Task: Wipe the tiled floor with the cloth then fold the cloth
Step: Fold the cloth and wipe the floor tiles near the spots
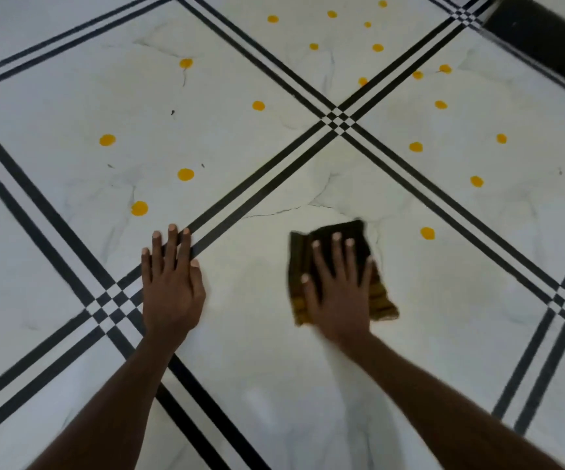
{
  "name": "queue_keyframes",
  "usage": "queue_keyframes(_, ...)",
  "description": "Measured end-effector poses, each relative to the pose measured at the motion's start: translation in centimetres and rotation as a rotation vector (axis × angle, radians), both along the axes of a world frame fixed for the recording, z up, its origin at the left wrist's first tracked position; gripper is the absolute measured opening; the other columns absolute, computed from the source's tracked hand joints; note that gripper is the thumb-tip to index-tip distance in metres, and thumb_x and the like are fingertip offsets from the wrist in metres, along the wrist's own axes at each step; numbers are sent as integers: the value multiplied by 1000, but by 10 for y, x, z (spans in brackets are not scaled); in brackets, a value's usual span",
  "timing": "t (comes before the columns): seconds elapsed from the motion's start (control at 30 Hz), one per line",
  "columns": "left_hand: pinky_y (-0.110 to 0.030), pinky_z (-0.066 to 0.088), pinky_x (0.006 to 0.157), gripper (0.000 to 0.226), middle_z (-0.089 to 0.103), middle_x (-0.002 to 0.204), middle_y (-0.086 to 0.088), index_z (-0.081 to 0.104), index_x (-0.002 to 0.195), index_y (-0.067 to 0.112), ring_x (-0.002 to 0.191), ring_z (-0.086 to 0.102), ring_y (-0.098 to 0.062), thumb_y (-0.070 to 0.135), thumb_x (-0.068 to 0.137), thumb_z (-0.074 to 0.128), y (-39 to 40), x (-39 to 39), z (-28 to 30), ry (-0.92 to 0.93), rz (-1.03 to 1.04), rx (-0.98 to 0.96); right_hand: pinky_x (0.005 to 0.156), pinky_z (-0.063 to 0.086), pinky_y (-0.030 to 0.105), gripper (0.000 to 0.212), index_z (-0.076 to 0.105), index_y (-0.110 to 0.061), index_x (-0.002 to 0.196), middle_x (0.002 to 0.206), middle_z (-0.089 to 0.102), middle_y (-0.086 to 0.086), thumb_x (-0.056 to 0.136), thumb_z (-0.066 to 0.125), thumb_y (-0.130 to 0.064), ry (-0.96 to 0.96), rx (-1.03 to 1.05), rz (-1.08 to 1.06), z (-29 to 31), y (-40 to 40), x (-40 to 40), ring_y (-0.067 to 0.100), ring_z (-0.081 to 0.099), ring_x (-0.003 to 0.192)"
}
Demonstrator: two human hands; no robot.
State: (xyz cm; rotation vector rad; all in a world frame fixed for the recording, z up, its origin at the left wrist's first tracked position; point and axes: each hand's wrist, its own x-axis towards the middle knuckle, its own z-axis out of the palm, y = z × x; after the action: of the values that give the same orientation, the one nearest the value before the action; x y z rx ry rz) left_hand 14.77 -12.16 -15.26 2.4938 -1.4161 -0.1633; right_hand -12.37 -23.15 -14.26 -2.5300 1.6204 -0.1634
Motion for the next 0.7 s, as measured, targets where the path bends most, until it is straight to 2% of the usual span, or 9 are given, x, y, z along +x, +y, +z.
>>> queue_keyframes(0.07,-53,11,131,59,11,175,-4,16,166,19,163,2,-26,34,109,19,2,0,1,0,-6,-13,127,2,65,64,19,-34,166,176,7,3,107,32,-55,-15,81,286,1,26,20,29,0,163)
queue_keyframes(0.13,-53,9,131,59,11,175,-4,16,166,19,163,2,-26,36,109,18,4,3,-2,14,-7,-14,128,2,64,63,18,-38,165,176,9,0,107,29,-60,-23,95,426,0,-11,35,26,1,164)
queue_keyframes(0.2,-52,9,131,60,12,175,-4,17,166,19,163,3,-26,37,109,17,2,1,-5,11,-10,-26,128,6,63,65,21,-39,164,176,13,0,105,26,-64,-22,65,318,-4,-72,25,26,5,163)
queue_keyframes(0.3,-53,9,131,61,15,174,-4,19,165,18,163,5,-28,39,108,16,2,1,-7,13,-22,-31,129,2,60,72,17,-37,165,176,10,3,101,21,-69,4,109,-45,-2,-140,-34,28,5,163)
queue_keyframes(0.43,-58,11,129,62,31,168,-15,32,160,10,158,18,-40,37,105,23,-12,-8,6,8,-9,-50,127,4,66,77,10,-28,167,176,7,11,101,14,-68,-61,84,-369,-4,-114,-127,34,3,163)
queue_keyframes(0.5,-58,15,129,59,39,163,-19,38,157,6,155,26,-43,32,104,28,-41,-28,18,2,-145,-107,128,2,65,73,9,-27,167,176,6,11,104,21,-61,-13,64,-341,-8,-67,-131,35,1,163)
queue_keyframes(0.57,-57,19,128,58,37,165,-16,37,157,7,156,25,-39,31,105,29,-86,-56,25,39,-349,-140,129,-2,60,69,12,-30,167,176,5,6,105,26,-59,-7,81,-194,-9,-51,-126,31,1,163)
queue_keyframes(0.63,-56,17,129,59,27,170,-10,31,161,14,160,17,-35,36,106,26,-134,-82,20,88,-448,-105,130,-1,58,68,15,-35,166,176,7,1,104,25,-61,-22,80,-96,-8,-78,-132,27,4,163)
queue_keyframes(0.7,-56,12,130,62,17,174,-4,23,165,22,162,8,-33,43,106,20,-165,-103,9,129,-458,-22,129,3,60,70,17,-35,166,176,9,1,102,23,-63,-16,52,-129,-9,-120,-147,27,6,163)
